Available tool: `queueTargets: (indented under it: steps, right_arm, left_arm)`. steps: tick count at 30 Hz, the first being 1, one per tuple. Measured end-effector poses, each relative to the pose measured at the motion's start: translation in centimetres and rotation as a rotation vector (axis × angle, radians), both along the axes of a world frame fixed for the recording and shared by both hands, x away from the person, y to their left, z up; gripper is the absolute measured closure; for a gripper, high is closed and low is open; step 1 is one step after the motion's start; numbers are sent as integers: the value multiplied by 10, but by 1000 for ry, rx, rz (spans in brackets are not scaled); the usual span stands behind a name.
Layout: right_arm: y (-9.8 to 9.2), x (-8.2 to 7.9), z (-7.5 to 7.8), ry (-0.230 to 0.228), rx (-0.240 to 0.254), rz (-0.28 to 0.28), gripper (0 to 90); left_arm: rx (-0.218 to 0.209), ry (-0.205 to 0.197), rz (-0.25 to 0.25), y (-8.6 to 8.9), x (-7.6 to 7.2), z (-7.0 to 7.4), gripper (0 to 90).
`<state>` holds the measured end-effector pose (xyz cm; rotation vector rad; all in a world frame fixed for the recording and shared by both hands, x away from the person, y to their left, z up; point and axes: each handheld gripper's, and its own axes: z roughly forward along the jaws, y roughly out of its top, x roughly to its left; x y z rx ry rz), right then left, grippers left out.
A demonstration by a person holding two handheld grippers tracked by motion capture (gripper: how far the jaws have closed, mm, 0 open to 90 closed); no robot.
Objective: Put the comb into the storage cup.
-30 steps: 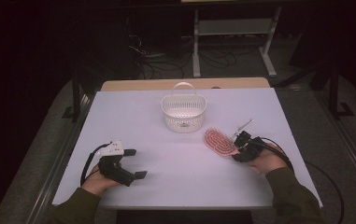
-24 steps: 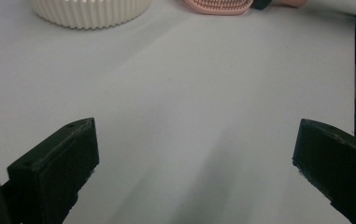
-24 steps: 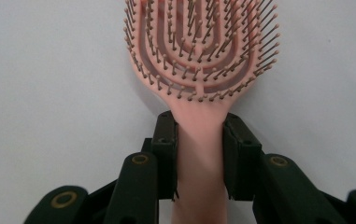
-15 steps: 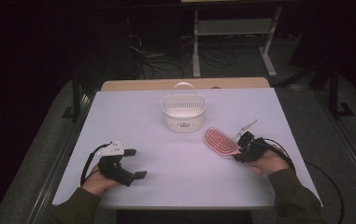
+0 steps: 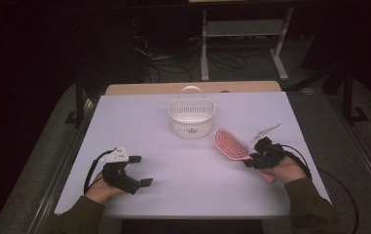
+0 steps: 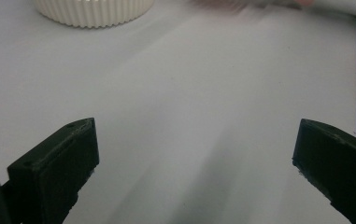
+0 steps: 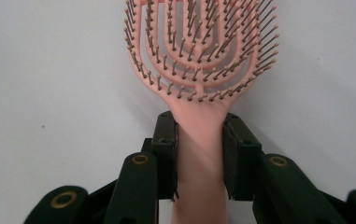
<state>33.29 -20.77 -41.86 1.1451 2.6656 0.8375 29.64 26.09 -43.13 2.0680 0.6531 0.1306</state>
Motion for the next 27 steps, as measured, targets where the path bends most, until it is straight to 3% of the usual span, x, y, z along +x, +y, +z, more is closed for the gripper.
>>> queueTargets:
  steps: [11, 27]
  right_arm:
    - [1, -5, 10, -62, 82, 15, 688]
    - [4, -9, 22, -112, 209, 33, 688]
  left_arm:
    - [-3, 1, 5, 1, 1, 0, 5]
    - [-17, 6, 24, 2, 4, 1, 5]
